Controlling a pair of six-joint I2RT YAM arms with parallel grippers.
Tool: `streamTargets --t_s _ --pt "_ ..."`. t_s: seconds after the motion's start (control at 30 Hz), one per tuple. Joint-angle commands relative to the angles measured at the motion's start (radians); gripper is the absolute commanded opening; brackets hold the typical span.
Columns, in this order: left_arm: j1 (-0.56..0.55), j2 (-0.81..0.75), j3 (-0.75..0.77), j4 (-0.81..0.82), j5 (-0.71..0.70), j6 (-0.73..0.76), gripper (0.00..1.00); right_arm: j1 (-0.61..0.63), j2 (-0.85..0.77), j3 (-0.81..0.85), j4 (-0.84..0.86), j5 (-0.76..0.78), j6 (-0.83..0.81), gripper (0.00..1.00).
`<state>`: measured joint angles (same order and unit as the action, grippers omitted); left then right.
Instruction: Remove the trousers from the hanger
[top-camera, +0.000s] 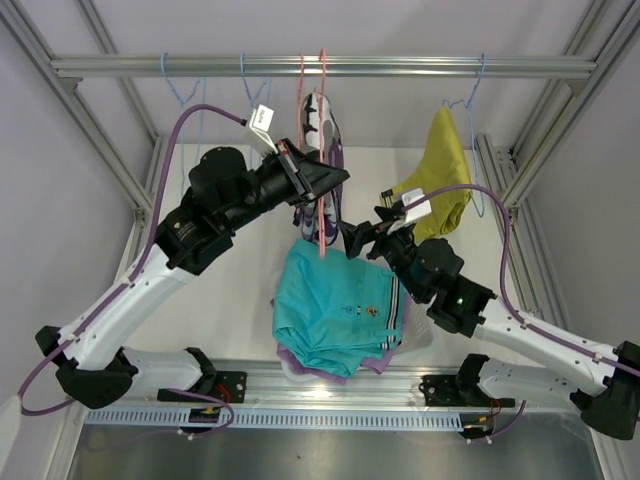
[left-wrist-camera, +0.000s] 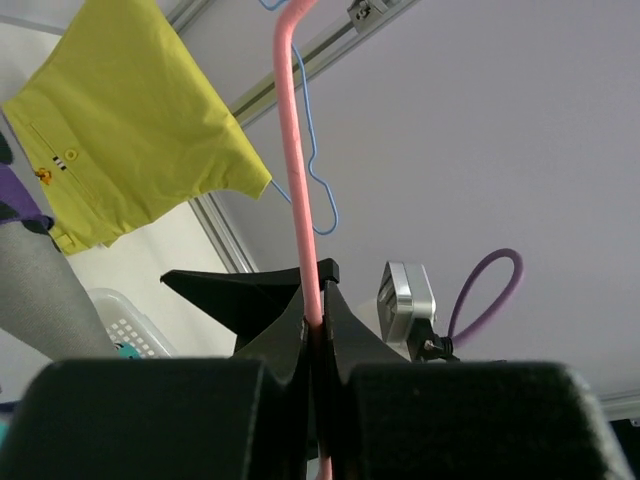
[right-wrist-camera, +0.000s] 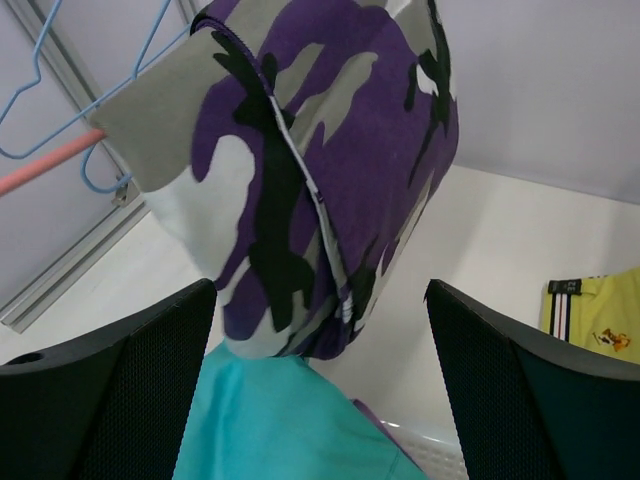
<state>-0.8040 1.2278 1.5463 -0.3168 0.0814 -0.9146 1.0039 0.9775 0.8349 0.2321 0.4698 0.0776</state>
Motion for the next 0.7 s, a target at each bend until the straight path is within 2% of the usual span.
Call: streamTargets --t_s 0.0,0.27,0.47,0.67 --pt "-0.006 -0.077 0.084 0.22 -0.022 0.115 0.0 -0.03 0.018 0.026 0.098 -0.074 0.033 0.9" --pt "-0.006 -0.077 0.071 0.222 -0.026 0.117 0.0 -0.06 0.073 0.069 0.076 -0.192 0.053 0.9" --pt "-0.006 -0.076 0.057 0.223 -0.058 0.137 0.01 -0.053 0.041 0.041 0.07 -0.253 0.086 0.9" --pt "-0.006 -0.076 0.032 0.239 -0.074 0.128 0.0 -0.028 0.039 0.059 0.055 -0.157 0.053 0.9"
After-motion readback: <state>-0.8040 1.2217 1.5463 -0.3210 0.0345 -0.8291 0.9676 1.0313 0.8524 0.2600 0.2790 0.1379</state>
